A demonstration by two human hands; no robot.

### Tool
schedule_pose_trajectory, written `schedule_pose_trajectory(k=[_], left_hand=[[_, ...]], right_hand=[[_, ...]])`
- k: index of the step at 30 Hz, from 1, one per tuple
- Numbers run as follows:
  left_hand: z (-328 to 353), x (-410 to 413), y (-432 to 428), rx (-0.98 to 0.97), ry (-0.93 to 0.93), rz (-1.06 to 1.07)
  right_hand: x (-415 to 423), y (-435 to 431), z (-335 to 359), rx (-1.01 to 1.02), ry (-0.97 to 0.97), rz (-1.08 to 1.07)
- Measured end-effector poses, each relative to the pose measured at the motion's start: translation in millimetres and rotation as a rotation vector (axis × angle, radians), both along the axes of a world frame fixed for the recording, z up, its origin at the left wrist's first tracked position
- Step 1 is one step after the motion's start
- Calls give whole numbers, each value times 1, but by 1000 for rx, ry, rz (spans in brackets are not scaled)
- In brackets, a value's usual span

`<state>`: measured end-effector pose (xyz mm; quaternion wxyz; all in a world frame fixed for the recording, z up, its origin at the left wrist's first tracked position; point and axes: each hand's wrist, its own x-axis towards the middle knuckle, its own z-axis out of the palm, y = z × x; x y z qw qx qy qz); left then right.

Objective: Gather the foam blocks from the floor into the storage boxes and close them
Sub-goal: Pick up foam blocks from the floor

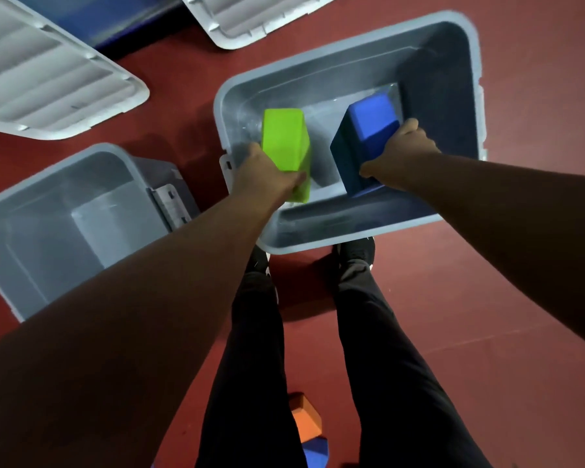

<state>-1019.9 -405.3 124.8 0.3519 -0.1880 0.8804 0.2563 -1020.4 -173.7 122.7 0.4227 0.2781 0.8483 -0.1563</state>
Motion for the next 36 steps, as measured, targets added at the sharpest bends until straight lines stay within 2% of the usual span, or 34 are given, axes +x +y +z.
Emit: schedule_pose_trajectory(k=[7,14,22,26,29,33,36], left_hand=[[-47,-5,-22,-68,-141,-202],[-48,-5,-37,-24,-161,-219],[-28,-3,-21,-53,-152,-244],[9,-3,-7,-88,-148,-306],[59,-7,0,-44,-133,-342],[148,-25,11,91,-131,-285],[229,-50,21,187,-108,-228]], right_hand=[[10,-27,-44,-33,-55,132],[5,-42,-43,-45,-182,229],[-7,-37,-9,-67,-181,574],[-13,-25,29,-102,-163,563],[-18,-16,78,-97,-96,513],[-32,-3,172,-110,16,468],[-54,6,258,-80,152,530]])
